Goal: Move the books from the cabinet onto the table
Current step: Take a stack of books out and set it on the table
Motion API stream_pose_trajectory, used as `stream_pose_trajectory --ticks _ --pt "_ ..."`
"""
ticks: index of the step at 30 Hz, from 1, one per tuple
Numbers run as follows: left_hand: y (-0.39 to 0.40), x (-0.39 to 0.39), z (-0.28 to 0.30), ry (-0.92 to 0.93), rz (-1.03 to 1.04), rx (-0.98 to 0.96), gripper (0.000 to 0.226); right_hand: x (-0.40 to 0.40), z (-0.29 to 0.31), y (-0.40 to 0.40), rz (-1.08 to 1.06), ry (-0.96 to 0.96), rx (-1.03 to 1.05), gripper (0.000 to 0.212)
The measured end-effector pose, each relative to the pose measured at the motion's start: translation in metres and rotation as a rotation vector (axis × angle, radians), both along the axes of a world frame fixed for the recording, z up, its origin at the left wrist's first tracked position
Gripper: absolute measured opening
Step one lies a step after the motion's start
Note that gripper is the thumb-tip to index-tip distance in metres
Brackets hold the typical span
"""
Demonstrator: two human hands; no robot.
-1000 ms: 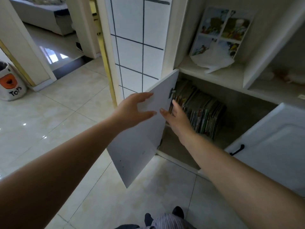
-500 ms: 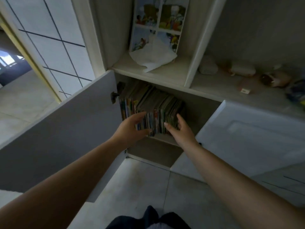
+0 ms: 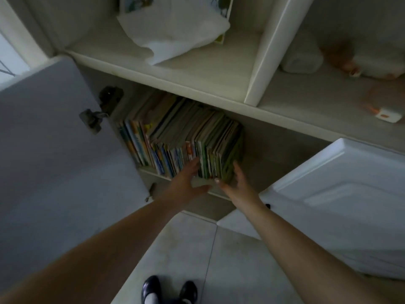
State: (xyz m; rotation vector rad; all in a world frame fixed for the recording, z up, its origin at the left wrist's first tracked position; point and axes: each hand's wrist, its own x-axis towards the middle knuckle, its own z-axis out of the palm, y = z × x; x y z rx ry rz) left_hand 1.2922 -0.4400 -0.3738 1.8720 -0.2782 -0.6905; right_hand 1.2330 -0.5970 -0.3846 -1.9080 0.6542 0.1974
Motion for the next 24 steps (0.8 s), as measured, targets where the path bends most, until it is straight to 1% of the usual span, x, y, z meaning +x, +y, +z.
stream_pose_trajectory --ticks 4,6,7,9,10,13,16,18,21,24 --pt "-0.021 0.027 -0.033 -0.018 0.017 -0.074 0.086 0.027 -0.028 -0.012 0.020 -0.056 0.018 0.096" --pt "-0.030 0.037 -0.042 -0.053 -0.030 -0.079 0.083 0.036 -0.039 -0.015 -0.010 -0.055 0.034 0.098" --pt "-0.035 0.041 -0.046 -0.071 -0.060 -0.069 0.082 0.040 -0.045 -0.018 -0.027 -0.054 0.049 0.104" --pt "-0.040 0.046 -0.052 -0.095 -0.096 -0.033 0.087 0.044 -0.052 -0.019 -0.055 -0.067 0.100 0.112" --pt "-0.044 0.050 -0.057 -0.099 -0.102 -0.028 0.090 0.046 -0.056 -0.022 -0.068 -0.077 0.134 0.112" --pt "-0.049 0.050 -0.064 -0.190 -0.118 0.019 0.096 0.049 -0.065 -0.025 -0.121 -0.078 0.263 0.111" --pt "-0.052 0.049 -0.069 -0.291 -0.101 0.047 0.095 0.052 -0.073 -0.026 -0.137 -0.082 0.347 0.110" --pt "-0.053 0.048 -0.071 -0.305 -0.092 0.030 0.095 0.054 -0.073 -0.025 -0.146 -0.080 0.336 0.108" --pt "-0.056 0.049 -0.073 -0.321 -0.100 0.038 0.099 0.056 -0.077 -0.026 -0.172 -0.102 0.321 0.086" --pt "-0.059 0.047 -0.070 -0.319 -0.076 0.017 0.094 0.054 -0.080 -0.027 -0.182 -0.106 0.292 0.084"
